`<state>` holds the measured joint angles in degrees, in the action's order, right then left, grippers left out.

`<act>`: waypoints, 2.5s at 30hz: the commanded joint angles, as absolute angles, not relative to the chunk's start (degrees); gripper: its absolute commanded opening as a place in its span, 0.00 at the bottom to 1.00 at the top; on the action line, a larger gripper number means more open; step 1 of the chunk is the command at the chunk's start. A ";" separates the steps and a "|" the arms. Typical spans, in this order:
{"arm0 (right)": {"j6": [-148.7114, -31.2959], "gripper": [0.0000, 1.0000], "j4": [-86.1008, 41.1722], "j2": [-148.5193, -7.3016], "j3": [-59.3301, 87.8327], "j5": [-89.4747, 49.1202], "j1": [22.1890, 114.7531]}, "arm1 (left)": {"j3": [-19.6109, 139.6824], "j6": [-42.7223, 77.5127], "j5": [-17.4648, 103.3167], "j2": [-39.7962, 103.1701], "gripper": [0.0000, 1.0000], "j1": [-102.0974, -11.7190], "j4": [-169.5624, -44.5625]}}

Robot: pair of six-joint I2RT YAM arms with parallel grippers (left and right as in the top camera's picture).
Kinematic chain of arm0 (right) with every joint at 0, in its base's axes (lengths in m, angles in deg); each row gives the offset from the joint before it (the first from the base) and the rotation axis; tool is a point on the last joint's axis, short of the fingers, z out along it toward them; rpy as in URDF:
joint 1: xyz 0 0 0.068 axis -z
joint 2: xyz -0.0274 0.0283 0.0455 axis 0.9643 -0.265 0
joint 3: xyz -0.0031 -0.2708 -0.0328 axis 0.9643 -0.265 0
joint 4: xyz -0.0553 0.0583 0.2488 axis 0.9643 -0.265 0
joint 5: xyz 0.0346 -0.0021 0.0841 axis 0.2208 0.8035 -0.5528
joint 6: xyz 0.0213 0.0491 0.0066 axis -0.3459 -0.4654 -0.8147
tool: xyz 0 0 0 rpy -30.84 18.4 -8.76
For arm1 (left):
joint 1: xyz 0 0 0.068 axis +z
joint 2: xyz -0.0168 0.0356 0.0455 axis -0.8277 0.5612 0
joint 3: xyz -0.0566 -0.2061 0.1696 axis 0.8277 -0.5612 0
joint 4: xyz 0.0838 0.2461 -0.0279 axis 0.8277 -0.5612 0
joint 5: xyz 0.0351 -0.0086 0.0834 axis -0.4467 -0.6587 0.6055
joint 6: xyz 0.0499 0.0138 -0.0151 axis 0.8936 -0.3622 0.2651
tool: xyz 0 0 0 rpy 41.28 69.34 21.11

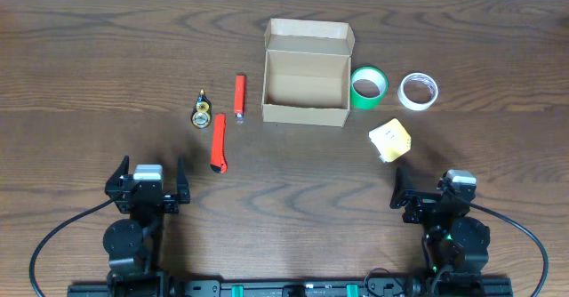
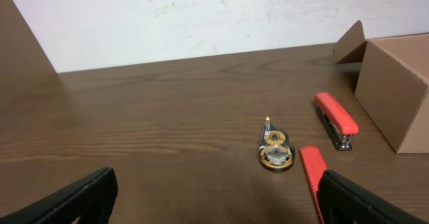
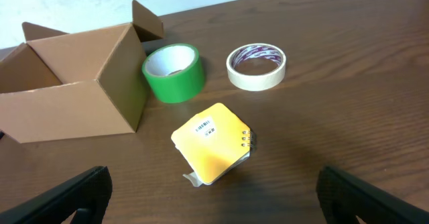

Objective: Pack container

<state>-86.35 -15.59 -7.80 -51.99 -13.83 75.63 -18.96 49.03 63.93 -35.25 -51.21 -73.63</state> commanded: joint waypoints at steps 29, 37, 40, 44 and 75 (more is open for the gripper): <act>-89.79 0.99 -18.37 -14.89 -48.05 -22.46 75.74 | -13.25 23.88 51.10 -35.51 0.96 -51.48 -80.87; -83.77 0.99 -21.32 -47.02 -28.10 -20.32 75.74 | 4.37 26.56 51.63 -25.94 0.95 -51.28 -97.74; -80.28 0.99 -27.52 -60.46 -15.07 -20.28 75.74 | 13.37 30.28 51.60 -16.82 0.95 -51.28 -104.10; -78.53 0.99 -38.39 -75.69 4.25 -20.30 75.85 | 27.23 37.95 51.71 -2.55 0.95 -51.28 -112.56; -90.38 0.76 -61.84 -125.13 53.32 -19.45 75.54 | 62.55 43.81 58.97 49.62 0.95 -51.28 -136.36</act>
